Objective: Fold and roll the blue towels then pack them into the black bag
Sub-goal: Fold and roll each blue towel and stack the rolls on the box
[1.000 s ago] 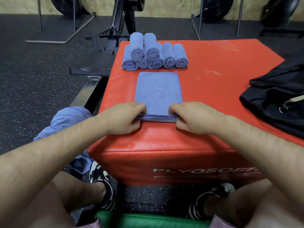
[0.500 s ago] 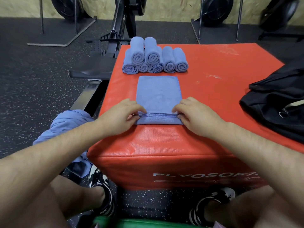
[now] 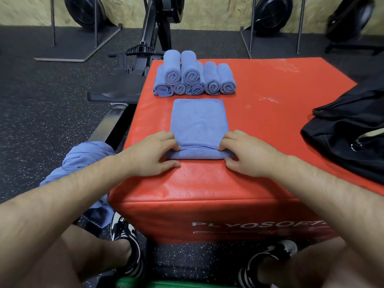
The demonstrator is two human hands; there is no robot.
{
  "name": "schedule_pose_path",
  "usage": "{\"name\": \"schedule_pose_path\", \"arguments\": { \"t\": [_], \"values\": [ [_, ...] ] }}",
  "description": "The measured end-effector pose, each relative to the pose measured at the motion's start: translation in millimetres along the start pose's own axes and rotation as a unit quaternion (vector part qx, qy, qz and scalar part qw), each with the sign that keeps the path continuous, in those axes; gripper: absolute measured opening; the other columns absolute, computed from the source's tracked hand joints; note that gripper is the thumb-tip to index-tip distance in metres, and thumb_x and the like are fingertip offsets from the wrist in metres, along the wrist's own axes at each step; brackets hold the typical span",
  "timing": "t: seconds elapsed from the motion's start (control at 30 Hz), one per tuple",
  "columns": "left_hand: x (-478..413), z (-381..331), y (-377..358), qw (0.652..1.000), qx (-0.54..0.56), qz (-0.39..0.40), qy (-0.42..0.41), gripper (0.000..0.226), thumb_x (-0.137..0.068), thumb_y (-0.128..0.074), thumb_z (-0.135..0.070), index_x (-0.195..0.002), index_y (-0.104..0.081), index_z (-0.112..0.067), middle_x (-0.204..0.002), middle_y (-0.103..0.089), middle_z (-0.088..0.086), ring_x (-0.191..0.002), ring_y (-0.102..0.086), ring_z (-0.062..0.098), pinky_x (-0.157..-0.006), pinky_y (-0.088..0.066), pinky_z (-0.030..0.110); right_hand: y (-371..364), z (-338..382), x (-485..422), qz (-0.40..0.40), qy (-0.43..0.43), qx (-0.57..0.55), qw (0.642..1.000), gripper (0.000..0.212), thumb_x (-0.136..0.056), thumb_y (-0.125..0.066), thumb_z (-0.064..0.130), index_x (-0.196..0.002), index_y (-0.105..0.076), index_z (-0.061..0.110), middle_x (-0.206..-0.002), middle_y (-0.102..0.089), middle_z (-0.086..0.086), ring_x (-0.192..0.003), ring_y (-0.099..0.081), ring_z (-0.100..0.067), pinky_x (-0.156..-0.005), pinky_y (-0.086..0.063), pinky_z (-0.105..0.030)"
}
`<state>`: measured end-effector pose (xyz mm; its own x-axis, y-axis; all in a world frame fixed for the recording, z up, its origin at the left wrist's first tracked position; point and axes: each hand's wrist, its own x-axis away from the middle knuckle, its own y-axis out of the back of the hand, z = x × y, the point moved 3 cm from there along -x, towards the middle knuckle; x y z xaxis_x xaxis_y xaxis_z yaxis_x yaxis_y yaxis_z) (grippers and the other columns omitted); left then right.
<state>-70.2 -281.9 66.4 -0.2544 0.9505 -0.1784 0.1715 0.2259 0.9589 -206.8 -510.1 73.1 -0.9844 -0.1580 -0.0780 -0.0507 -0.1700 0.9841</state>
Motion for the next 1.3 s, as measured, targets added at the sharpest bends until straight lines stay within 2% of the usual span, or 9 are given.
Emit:
{"name": "schedule_pose_path", "arguments": {
  "t": [0.2, 0.3, 0.47, 0.63, 0.8, 0.93, 1.03, 1.13, 1.3],
  "values": [
    [-6.9, 4.2, 7.6, 0.998, 0.055, 0.026, 0.028, 0.01, -0.095, -0.064, -0.014, -0.104, -0.067, -0.011, -0.092, -0.059, -0.002, -0.08, -0.049, 0.006, -0.074, -0.034, 0.013, 8.7, -9.0, -6.2, 0.016, -0.082, -0.092, 0.992, 0.027, -0.085, -0.059, 0.016, -0.111, -0.065, 0.019, -0.098, -0.069, 0.004, -0.082, -0.057, -0.016, -0.079, -0.047, -0.033],
    [-7.6, 9.4, 8.3, 0.989, 0.116, 0.029, 0.088, 0.014, -0.097, -0.06, -0.012, -0.109, -0.061, -0.018, -0.094, -0.066, -0.005, -0.081, -0.057, 0.008, -0.071, -0.04, 0.012, 12.3, -9.8, -7.0, 0.026, -0.104, -0.153, 0.982, 0.028, -0.085, -0.058, 0.012, -0.111, -0.055, 0.022, -0.082, -0.063, 0.004, -0.069, -0.053, -0.01, -0.071, -0.045, -0.033],
    [-14.5, 12.6, 6.1, 0.991, 0.104, -0.016, 0.08, 0.013, -0.094, -0.062, -0.009, -0.101, -0.06, -0.019, -0.1, -0.055, -0.004, -0.08, -0.056, 0.008, -0.075, -0.041, 0.016, 9.3, -13.9, -10.1, -0.004, -0.089, -0.139, 0.986, 0.027, -0.082, -0.057, 0.01, -0.103, -0.056, 0.027, -0.099, -0.052, 0.007, -0.074, -0.051, -0.005, -0.07, -0.04, -0.025],
    [-22.4, 10.2, 7.4, 0.999, -0.017, -0.043, 0.02, 0.018, -0.089, -0.05, -0.012, -0.098, -0.066, -0.016, -0.098, -0.058, 0.0, -0.088, -0.054, 0.025, -0.081, -0.045, 0.04, 6.1, -9.5, -11.2, -0.047, -0.029, 0.004, 0.998, 0.019, -0.083, -0.05, 0.017, -0.095, -0.059, 0.03, -0.101, -0.054, 0.006, -0.091, -0.052, -0.023, -0.073, -0.05, -0.043],
    [-19.9, 9.0, 6.6, 0.999, -0.044, -0.013, -0.008, 0.028, -0.09, -0.06, -0.033, -0.107, -0.066, -0.012, -0.102, -0.061, 0.002, -0.093, -0.059, 0.025, -0.085, -0.049, 0.037, 6.4, -5.9, -7.8, -0.037, -0.006, 0.054, 0.998, 0.028, -0.076, -0.057, 0.034, -0.101, -0.058, 0.02, -0.099, -0.059, 0.002, -0.093, -0.051, -0.023, -0.077, -0.047, -0.038],
    [-21.5, 16.7, 3.4, 0.999, -0.03, -0.006, 0.024, 0.035, -0.086, -0.076, -0.026, -0.114, -0.065, -0.009, -0.109, -0.062, 0.005, -0.101, -0.058, 0.026, -0.091, -0.047, 0.034, 3.5, -11.1, -11.9, -0.043, -0.033, 0.013, 0.998, 0.023, -0.081, -0.06, 0.024, -0.104, -0.056, 0.02, -0.099, -0.06, -0.001, -0.097, -0.052, -0.026, -0.08, -0.049, -0.042],
    [-23.9, 15.6, 6.6, 0.998, 0.024, -0.008, 0.055, 0.031, -0.089, -0.073, -0.021, -0.117, -0.065, -0.01, -0.103, -0.065, 0.003, -0.091, -0.058, 0.019, -0.082, -0.037, 0.02, 6.6, -16.6, -14.6, -0.021, -0.069, -0.037, 0.997, 0.026, -0.083, -0.059, 0.025, -0.108, -0.055, 0.023, -0.098, -0.063, -0.001, -0.096, -0.056, -0.024, -0.082, -0.049, -0.042],
    [-23.0, 16.8, 10.9, 0.984, 0.119, 0.014, 0.133, 0.024, -0.091, -0.07, -0.023, -0.112, -0.059, -0.021, -0.101, -0.067, -0.005, -0.084, -0.059, 0.013, -0.077, -0.045, 0.027, 14.5, -19.8, -13.5, 0.011, -0.109, -0.111, 0.988, 0.028, -0.083, -0.06, 0.022, -0.109, -0.05, 0.026, -0.096, -0.067, 0.003, -0.086, -0.06, -0.023, -0.079, -0.05, -0.04],
    [-28.9, 21.2, 6.3, 0.985, 0.115, 0.0, 0.129, 0.006, -0.094, -0.065, -0.018, -0.099, -0.062, -0.02, -0.097, -0.058, -0.004, -0.087, -0.055, 0.014, -0.082, -0.043, 0.026, 12.9, -22.8, -18.6, 0.012, -0.119, -0.134, 0.984, 0.022, -0.084, -0.056, 0.014, -0.105, -0.059, 0.023, -0.094, -0.066, 0.003, -0.088, -0.058, -0.023, -0.082, -0.048, -0.038]
  ]
}}
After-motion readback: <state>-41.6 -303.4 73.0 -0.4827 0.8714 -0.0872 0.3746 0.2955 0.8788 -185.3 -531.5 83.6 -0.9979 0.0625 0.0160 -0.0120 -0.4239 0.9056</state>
